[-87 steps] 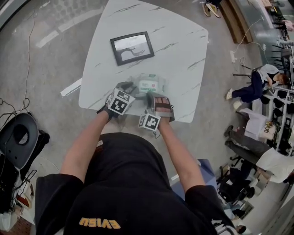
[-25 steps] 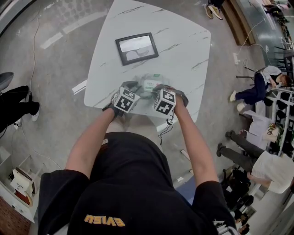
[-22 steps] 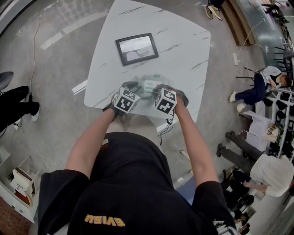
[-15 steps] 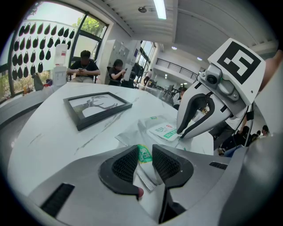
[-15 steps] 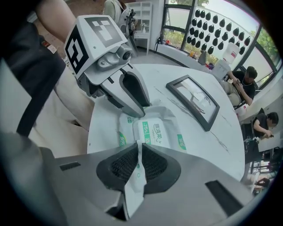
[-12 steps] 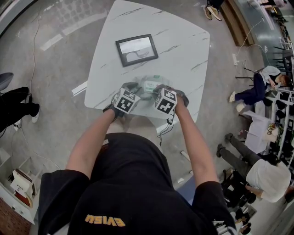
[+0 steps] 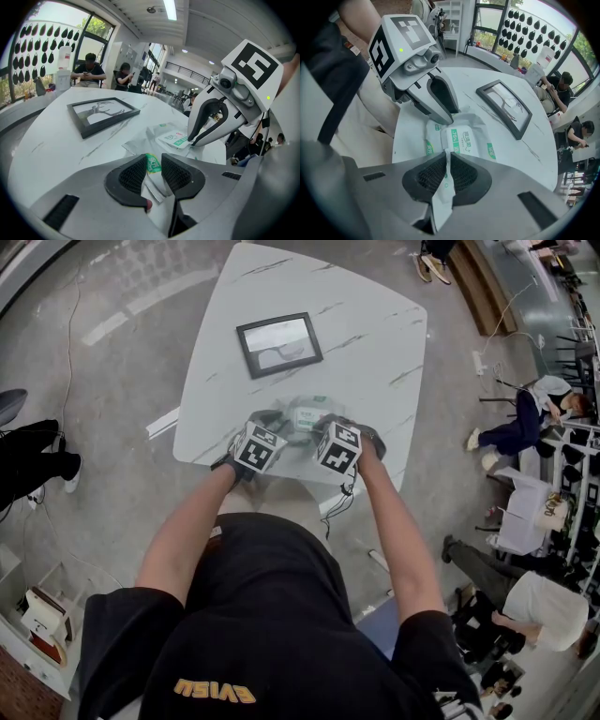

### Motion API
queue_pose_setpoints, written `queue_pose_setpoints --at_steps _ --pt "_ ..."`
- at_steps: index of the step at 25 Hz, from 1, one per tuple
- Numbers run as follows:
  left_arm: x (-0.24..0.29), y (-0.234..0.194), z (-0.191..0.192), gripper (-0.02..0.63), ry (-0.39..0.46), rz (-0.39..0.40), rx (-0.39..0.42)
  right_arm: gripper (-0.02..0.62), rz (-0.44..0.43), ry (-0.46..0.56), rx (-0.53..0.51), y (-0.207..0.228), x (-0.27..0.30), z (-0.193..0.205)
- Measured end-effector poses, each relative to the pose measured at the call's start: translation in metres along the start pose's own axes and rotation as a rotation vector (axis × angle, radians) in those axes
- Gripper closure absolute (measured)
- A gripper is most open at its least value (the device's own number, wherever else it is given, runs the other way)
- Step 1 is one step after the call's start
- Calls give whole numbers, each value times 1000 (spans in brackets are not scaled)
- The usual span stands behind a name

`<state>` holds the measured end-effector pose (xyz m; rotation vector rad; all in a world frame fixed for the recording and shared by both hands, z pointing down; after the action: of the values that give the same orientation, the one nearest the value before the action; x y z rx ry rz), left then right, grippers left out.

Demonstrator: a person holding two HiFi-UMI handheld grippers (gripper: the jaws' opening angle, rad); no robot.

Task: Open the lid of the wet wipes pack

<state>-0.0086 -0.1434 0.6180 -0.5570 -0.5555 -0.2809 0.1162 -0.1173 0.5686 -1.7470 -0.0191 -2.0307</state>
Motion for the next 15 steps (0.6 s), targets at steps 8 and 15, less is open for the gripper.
queue_pose_setpoints --at_steps 8,15 --pt "-1 1 1 486 1 -1 0 566 2 -1 -3 2 -4 -2" --pt "0 -1 0 486 3 -2 5 568 11 1 -10 4 -7 -3"
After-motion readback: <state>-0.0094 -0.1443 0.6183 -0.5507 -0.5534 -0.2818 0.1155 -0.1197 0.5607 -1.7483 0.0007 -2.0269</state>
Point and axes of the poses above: the fingertips, and each gripper's own axes: x forward along the fingers, y to its right, z out of its underside, the point moved 9 cm from there along -x, backward along the fingers, and after that the axes turned 13 degrees about z, right-handed, at the moved point
